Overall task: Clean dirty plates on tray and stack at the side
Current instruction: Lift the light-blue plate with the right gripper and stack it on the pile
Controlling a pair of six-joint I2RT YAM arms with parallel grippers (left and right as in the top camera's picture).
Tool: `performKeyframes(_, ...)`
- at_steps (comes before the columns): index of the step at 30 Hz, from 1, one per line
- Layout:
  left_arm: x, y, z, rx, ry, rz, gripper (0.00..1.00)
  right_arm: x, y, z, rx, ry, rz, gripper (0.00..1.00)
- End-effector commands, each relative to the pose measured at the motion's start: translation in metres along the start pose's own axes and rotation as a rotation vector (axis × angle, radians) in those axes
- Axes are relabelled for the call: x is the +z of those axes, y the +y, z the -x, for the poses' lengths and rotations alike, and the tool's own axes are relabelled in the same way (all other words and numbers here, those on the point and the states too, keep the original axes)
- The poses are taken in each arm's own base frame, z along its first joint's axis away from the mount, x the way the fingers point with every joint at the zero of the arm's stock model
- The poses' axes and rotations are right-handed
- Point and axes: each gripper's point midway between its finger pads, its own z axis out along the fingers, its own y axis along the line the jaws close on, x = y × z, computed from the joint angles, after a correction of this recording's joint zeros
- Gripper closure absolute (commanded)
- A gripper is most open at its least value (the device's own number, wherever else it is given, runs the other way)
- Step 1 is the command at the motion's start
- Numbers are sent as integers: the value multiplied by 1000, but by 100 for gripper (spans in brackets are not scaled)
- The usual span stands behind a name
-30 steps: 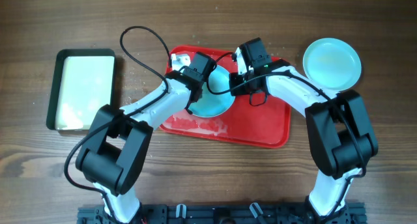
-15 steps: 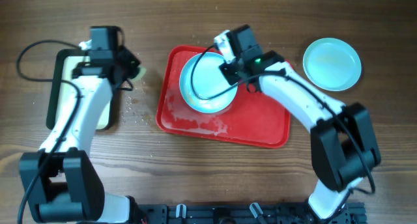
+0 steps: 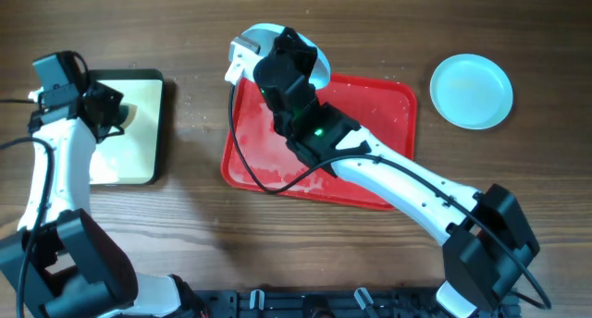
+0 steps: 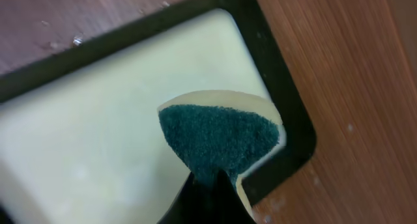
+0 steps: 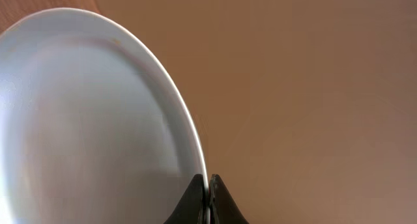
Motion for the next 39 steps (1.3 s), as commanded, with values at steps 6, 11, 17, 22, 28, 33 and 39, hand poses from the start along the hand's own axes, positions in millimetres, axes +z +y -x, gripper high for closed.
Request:
performKeyframes(6, 12, 34, 15, -27, -105, 135, 96, -9, -24, 2, -23, 5, -50, 96)
performKeyframes(11, 44, 40, 5, -23, -68, 163, 95, -9, -22, 1, 24, 6, -45, 96)
performKeyframes(17, 64, 34, -16, -19, 31, 121, 88, -9, -21, 1, 31, 5, -39, 96)
performKeyframes(22, 63, 30, -11, -19, 8, 106, 60, -9, -18, 5, 60, -16, -25, 96)
performKeyframes(28, -22, -5, 37, -40, -180, -61, 57, -9, -27, 8, 24, -35, -54, 96)
performKeyframes(33, -54, -11, 40, -38, -212, -106, 0, -26, 64, 27, -167, -233, 335, 96)
performKeyframes(39, -52, -5, 34, -36, -184, -79, 0, -9, -11, 17, 81, -90, 18, 96)
